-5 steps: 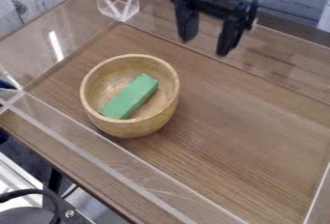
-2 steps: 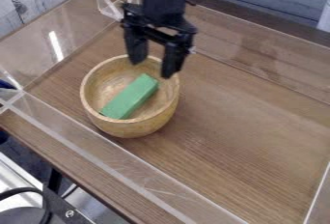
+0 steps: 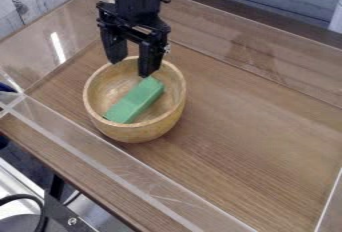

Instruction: Remove the green block from inside the brown bowl and put it on the table

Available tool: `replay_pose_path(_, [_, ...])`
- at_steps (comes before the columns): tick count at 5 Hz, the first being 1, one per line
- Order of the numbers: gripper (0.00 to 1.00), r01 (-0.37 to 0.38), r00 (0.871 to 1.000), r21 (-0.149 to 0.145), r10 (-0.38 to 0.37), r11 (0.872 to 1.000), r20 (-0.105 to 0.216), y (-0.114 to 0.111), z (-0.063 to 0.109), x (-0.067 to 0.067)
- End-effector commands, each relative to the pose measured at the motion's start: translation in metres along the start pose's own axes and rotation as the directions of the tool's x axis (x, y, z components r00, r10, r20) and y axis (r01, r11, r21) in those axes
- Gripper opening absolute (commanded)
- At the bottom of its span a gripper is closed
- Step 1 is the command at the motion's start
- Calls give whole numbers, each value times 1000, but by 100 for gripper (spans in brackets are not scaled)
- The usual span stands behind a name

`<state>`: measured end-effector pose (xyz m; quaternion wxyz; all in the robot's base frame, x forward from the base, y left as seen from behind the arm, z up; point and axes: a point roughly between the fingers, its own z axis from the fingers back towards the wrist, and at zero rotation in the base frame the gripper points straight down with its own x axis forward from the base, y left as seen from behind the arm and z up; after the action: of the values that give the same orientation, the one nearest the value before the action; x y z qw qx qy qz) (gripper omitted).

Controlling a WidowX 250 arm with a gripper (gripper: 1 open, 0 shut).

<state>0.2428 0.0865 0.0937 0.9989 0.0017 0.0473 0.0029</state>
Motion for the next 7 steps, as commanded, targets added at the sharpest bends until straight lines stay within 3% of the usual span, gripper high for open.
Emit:
replay_pose_path(1, [100, 5, 1000, 16, -5, 1000, 28, 7, 1, 4])
replay_pose_path(4, [100, 28, 999, -5, -28, 1000, 38, 14, -27, 9])
replay_pose_path(7, [100, 49, 997, -33, -47, 998, 63, 12, -25, 12])
